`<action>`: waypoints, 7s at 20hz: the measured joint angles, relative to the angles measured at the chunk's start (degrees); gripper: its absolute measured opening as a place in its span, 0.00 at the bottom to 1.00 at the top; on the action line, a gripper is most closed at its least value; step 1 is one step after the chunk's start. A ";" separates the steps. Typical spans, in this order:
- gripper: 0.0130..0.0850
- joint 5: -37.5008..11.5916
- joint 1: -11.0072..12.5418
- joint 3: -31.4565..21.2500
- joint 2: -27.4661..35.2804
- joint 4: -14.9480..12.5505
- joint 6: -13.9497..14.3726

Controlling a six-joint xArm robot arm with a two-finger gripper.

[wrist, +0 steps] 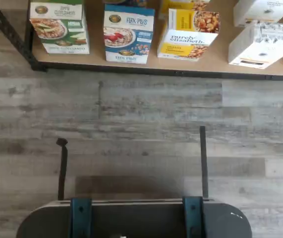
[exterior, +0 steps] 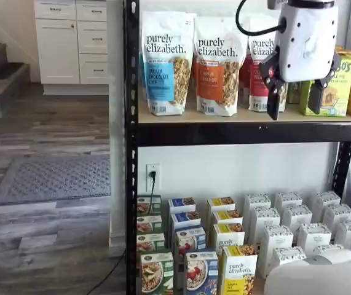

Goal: Pick up the blue and white box that is on the bottom shelf, the second box from the left

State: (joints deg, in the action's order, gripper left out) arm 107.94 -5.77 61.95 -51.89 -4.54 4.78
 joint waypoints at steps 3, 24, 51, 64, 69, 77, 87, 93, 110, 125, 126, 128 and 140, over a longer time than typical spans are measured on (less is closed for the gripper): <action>1.00 -1.10 0.43 -0.67 -0.20 0.72 -0.16; 1.00 -16.53 -1.27 -17.27 -2.29 2.72 2.79; 1.00 -51.45 -1.91 -43.26 4.56 1.26 5.43; 1.00 -71.33 1.63 -45.16 23.50 2.54 1.59; 1.00 -78.52 0.96 -44.35 30.94 2.72 2.10; 1.00 -87.28 -0.73 -39.26 44.04 2.35 4.09; 1.00 -91.90 -1.54 -33.34 54.91 -1.42 8.49; 1.00 -93.78 -1.20 -30.89 59.79 1.33 5.50; 1.00 -100.97 0.97 -25.31 72.68 -4.27 8.86; 1.00 -104.04 3.49 -20.11 80.47 -22.81 24.89; 1.00 -104.13 3.67 -19.85 80.71 -23.88 25.77; 1.00 -104.24 3.88 -19.48 81.02 -25.18 26.86; 1.00 -104.28 5.03 -18.82 80.72 -30.74 31.27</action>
State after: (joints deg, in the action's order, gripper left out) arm 3.66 -0.74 43.13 28.82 -35.27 36.05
